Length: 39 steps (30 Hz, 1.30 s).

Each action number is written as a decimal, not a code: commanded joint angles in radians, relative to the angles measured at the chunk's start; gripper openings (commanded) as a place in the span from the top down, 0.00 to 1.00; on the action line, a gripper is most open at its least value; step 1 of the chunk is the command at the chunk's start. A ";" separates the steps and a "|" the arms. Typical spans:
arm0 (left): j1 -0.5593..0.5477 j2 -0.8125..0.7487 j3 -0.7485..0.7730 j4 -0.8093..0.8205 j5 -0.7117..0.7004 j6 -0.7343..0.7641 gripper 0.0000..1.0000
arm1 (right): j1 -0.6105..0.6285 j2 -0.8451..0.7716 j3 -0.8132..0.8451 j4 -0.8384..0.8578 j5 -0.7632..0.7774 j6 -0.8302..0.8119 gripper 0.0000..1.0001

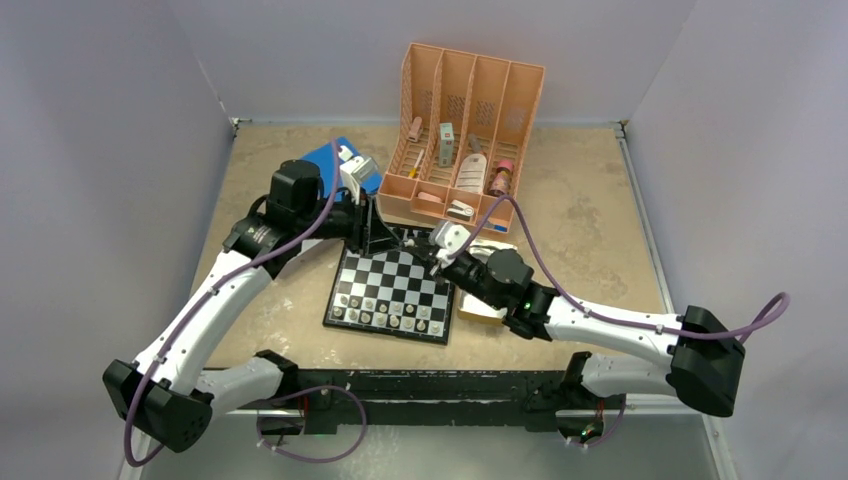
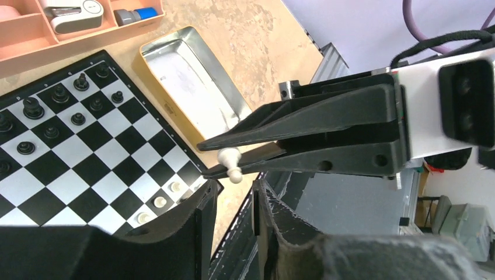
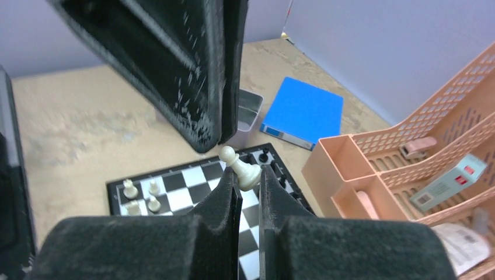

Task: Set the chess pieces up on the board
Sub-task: Pick up the chess piece from the storage box.

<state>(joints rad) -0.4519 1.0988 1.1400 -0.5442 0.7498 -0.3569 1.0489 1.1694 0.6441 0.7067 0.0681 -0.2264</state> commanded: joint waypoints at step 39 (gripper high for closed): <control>-0.002 -0.027 -0.111 0.270 -0.024 -0.087 0.65 | 0.002 0.035 0.031 0.122 0.118 0.385 1.00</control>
<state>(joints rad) -0.4522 1.0939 1.0317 -0.2943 0.7063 -0.4362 1.0473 1.2137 0.6342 0.7837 0.1482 0.1280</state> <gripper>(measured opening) 0.341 0.086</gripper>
